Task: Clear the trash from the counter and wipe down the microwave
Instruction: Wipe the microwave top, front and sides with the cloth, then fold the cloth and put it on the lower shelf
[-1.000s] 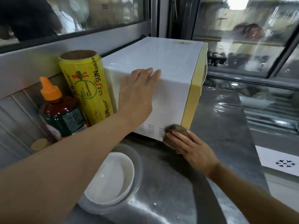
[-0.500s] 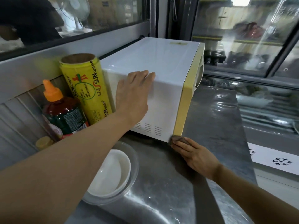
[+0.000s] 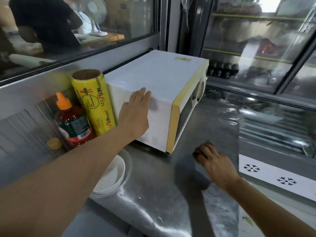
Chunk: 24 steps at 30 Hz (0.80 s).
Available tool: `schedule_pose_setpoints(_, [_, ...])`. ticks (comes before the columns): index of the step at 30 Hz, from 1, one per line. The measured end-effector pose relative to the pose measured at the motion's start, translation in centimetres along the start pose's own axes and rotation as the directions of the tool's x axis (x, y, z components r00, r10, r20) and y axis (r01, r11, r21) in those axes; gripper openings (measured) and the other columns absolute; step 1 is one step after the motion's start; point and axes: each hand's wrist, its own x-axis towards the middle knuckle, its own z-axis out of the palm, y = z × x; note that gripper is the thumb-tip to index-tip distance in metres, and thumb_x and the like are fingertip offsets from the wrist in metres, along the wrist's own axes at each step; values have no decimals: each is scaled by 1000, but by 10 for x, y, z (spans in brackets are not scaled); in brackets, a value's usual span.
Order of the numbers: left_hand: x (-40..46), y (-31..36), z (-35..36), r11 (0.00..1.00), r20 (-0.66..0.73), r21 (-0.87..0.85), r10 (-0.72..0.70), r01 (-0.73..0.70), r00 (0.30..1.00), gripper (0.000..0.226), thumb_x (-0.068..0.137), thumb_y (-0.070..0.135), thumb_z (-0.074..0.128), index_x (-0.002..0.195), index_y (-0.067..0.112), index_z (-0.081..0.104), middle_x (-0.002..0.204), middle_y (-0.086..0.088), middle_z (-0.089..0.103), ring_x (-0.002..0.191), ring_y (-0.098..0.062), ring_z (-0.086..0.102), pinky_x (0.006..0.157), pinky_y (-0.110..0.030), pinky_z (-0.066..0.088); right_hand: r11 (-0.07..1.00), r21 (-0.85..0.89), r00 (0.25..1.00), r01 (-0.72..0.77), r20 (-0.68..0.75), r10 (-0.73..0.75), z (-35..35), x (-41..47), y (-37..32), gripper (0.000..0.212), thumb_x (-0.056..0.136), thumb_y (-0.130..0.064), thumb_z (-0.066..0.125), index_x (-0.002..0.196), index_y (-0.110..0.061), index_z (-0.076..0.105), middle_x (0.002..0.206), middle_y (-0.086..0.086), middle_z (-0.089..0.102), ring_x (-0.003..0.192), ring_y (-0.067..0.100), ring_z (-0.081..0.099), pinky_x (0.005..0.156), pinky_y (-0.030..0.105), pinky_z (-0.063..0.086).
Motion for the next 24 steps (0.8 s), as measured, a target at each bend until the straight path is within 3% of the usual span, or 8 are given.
schedule_pose_setpoints(2, [-13, 10, -2, 1000, 21, -6, -17, 17, 1000, 79, 84, 1, 52, 150, 13, 10, 159, -4, 5, 146, -23, 7, 110, -41, 27, 998, 63, 999, -26, 23, 24, -24, -1, 3, 72, 21, -17, 91, 90, -13, 73, 95, 8, 67, 86, 27, 68, 47, 26, 52])
schedule_pose_setpoints(4, [-26, 20, -4, 1000, 46, 15, -7, 6, 999, 78, 85, 5, 55, 149, 13, 12, 158, -5, 7, 144, -24, 11, 108, -39, 30, 989, 127, 997, -76, -9, 78, -40, -4, 3, 67, 29, -14, 92, 93, -12, 72, 97, 6, 66, 88, 26, 68, 41, 25, 49])
schedule_pose_setpoints(7, [-47, 33, -9, 1000, 98, 1, 6, -6, 995, 73, 86, 10, 56, 147, 13, 17, 157, -6, 8, 143, -25, 14, 106, -39, 31, 947, 284, 985, -152, -33, 168, -52, -10, 0, 50, 68, -5, 75, 116, -10, 63, 121, 7, 57, 111, 28, 58, 55, 35, 56])
schedule_pose_setpoints(9, [-60, 39, -12, 999, 126, -32, 19, -15, 992, 71, 86, 10, 55, 147, 14, 20, 157, -5, 9, 142, -23, 15, 106, -39, 32, 906, 365, 972, -217, -3, 234, -61, -18, -2, 51, 77, -7, 65, 127, -12, 56, 132, 5, 49, 116, 27, 52, 68, 38, 57])
schedule_pose_setpoints(12, [-79, 47, -20, 996, 168, -87, 36, -22, 985, 69, 87, 9, 54, 147, 16, 22, 157, -3, 13, 142, -21, 16, 109, -37, 31, 859, 414, 948, -303, 38, 316, -80, -32, -8, 62, 70, -3, 68, 129, -13, 53, 134, 4, 45, 111, 28, 56, 71, 35, 55])
schedule_pose_setpoints(18, [-111, 55, -43, 983, 179, -180, 65, -33, 982, 64, 90, 11, 54, 146, 18, 26, 153, 0, 28, 138, -20, 27, 107, -37, 36, 802, 463, 911, -377, 32, 410, -120, -68, -25, 58, 66, 5, 65, 122, -8, 57, 133, 8, 47, 106, 31, 59, 74, 38, 55])
schedule_pose_setpoints(24, [-148, 75, -63, 951, 248, -307, 112, -32, 962, 57, 90, 14, 54, 143, 18, 31, 146, -2, 38, 132, -25, 36, 103, -41, 40, 772, 492, 886, -403, -4, 464, -166, -116, -49, 63, 68, 8, 64, 129, -4, 53, 135, 14, 47, 111, 35, 56, 88, 43, 52])
